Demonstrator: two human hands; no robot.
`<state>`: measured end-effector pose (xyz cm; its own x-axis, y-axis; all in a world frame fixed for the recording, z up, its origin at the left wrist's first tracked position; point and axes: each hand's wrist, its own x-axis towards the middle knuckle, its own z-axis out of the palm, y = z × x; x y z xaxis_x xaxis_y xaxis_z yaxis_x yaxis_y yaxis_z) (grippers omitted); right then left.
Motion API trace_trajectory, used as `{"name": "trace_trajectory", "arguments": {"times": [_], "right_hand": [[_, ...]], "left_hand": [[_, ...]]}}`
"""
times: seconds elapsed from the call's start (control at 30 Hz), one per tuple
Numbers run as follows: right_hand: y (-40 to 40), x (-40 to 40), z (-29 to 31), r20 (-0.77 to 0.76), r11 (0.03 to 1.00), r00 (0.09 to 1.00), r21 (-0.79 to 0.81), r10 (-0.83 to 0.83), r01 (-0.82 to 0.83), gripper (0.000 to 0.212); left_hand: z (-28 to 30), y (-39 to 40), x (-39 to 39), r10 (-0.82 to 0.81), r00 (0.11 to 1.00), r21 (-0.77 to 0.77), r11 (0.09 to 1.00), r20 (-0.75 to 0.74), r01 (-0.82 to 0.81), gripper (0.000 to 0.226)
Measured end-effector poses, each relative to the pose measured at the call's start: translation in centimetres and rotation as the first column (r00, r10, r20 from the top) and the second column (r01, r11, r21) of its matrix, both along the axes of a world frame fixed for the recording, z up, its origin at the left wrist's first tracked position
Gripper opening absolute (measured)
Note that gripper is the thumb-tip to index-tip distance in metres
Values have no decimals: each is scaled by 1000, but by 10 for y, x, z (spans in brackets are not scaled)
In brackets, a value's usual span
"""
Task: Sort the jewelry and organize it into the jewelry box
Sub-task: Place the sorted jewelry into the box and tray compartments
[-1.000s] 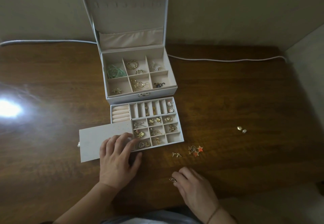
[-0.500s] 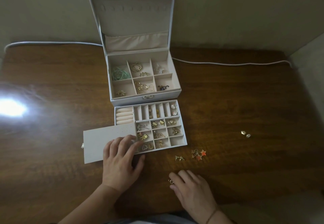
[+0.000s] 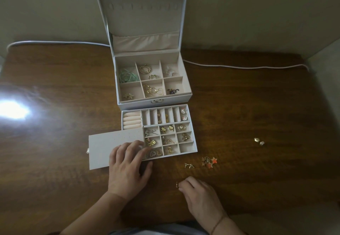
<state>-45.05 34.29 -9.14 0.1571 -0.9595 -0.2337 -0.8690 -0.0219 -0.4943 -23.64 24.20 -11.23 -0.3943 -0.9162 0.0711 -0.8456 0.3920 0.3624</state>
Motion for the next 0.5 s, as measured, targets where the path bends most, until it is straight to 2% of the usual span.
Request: {"name": "trace_trajectory", "arguments": {"times": [0.1,0.2,0.37,0.5], "right_hand": [[-1,-5,5,107,991,986,65,-125,119,16],[0,-15,15,144,969,964,140,-225,205,28],[-3,-20,27,98,965,992,257,-79,51,52],[-5,-17,19,112,982,992,172,53,-72,39]], "left_hand": [[1,0,0,1,1000,6,1000,5,-1,44],[1,0,0,1,1000,-5,1000,-3,-1,44],[0,-1,-1,0,1000,-9,1000,-8,0,43],[0,0,0,4,1000,-3,1000,-8,-4,42]]}}
